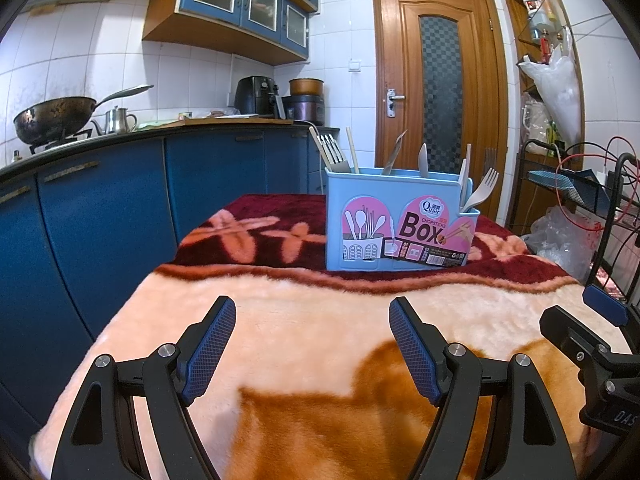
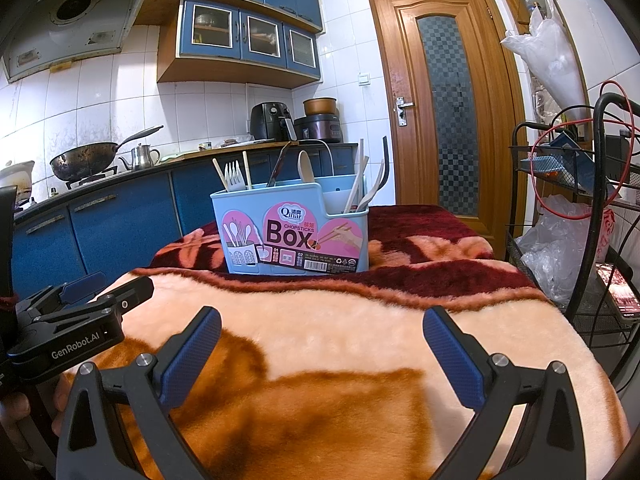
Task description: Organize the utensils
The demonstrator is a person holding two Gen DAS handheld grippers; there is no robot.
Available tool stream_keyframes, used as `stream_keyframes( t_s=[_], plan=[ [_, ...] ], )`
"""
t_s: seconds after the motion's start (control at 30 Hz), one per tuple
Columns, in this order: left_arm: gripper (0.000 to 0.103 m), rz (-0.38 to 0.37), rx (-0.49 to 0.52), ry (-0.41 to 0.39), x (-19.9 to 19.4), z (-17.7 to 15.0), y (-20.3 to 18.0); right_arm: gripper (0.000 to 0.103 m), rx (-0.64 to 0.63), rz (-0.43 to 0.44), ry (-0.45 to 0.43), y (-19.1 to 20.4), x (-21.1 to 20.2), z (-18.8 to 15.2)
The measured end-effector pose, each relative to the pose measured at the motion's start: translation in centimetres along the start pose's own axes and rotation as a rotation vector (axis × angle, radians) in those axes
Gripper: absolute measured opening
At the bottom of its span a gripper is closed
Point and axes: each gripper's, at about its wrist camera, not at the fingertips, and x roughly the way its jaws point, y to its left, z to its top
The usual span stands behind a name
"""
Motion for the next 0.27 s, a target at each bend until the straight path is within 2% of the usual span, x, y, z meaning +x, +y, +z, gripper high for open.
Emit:
stream_keyframes(
  t_s=[0.27],
  plan=[
    [0.08,0.005,-0.008,0.007,-0.02,0.0,-0.05,0.103,0.001,0.0,0.001,0.0,0.0,0.0]
  ],
)
